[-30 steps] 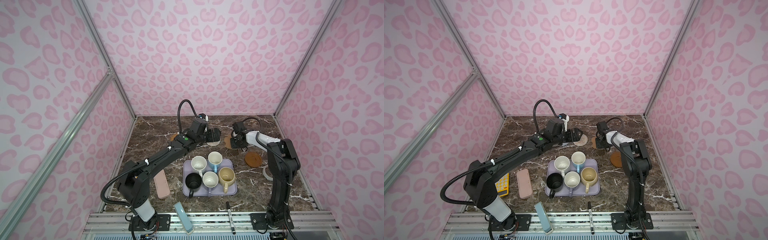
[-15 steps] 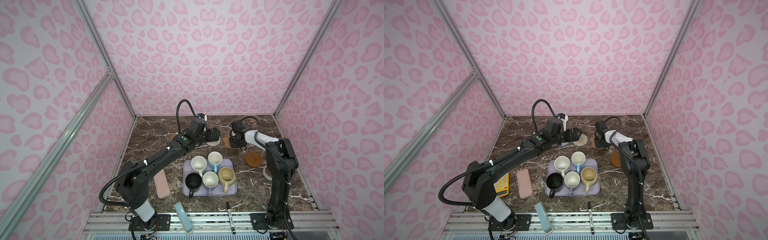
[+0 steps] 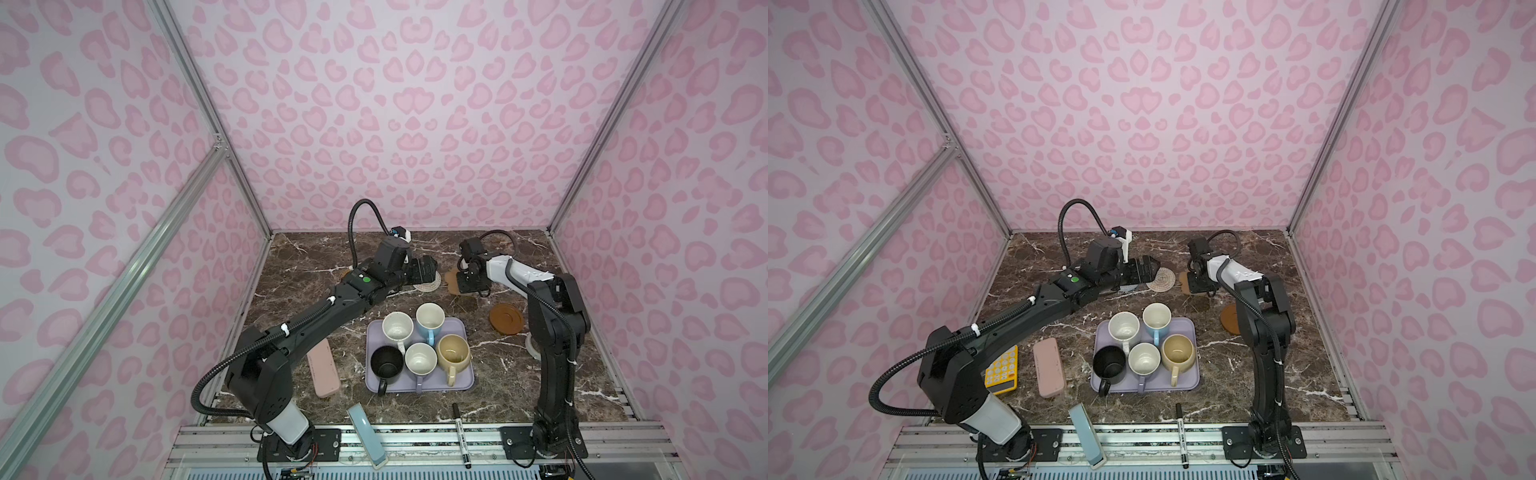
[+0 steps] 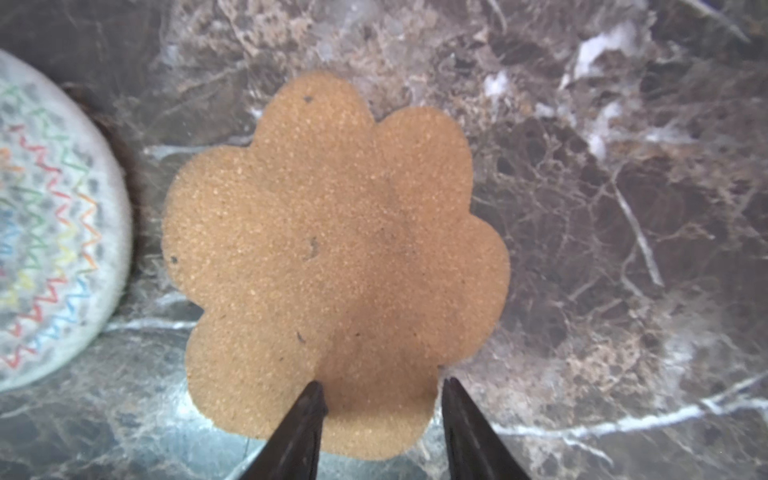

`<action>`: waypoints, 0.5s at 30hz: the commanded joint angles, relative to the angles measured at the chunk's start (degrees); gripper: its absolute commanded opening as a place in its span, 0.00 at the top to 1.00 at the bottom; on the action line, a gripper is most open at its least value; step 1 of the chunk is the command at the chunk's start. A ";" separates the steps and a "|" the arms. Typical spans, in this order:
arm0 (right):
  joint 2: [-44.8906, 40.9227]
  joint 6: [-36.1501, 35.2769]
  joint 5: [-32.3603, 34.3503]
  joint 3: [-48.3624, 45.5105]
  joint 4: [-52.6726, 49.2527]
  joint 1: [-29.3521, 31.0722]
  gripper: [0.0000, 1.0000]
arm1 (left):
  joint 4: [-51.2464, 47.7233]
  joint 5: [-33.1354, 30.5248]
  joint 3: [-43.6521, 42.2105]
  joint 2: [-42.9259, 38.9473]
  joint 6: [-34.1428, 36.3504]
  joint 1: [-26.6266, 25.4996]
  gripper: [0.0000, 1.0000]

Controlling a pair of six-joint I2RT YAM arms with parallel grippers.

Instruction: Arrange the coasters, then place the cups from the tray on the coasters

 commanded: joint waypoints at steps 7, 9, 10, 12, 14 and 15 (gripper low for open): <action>-3.96 1.86 1.61 0.46 -2.33 0.29 0.46 | 2.99 0.81 -2.93 -3.14 -0.57 0.20 0.03; -7.23 1.99 1.97 -1.36 -2.80 0.33 0.42 | 3.57 1.65 -3.37 -3.86 -0.75 0.21 0.03; -9.26 2.35 2.14 -2.56 -2.98 0.25 0.39 | 3.66 2.25 -3.42 -4.23 -0.75 0.16 0.03; -13.59 2.89 1.70 -6.51 -2.70 0.09 0.31 | 3.62 3.08 -3.51 -5.01 -0.62 0.17 0.03; -18.17 3.71 1.78 -9.97 -2.31 0.06 0.17 | 3.61 4.33 -3.36 -5.80 -0.27 0.13 0.03; -20.63 4.24 1.93 -11.68 -2.30 -0.01 0.10 | 3.52 5.05 -3.09 -6.02 -0.14 0.09 0.03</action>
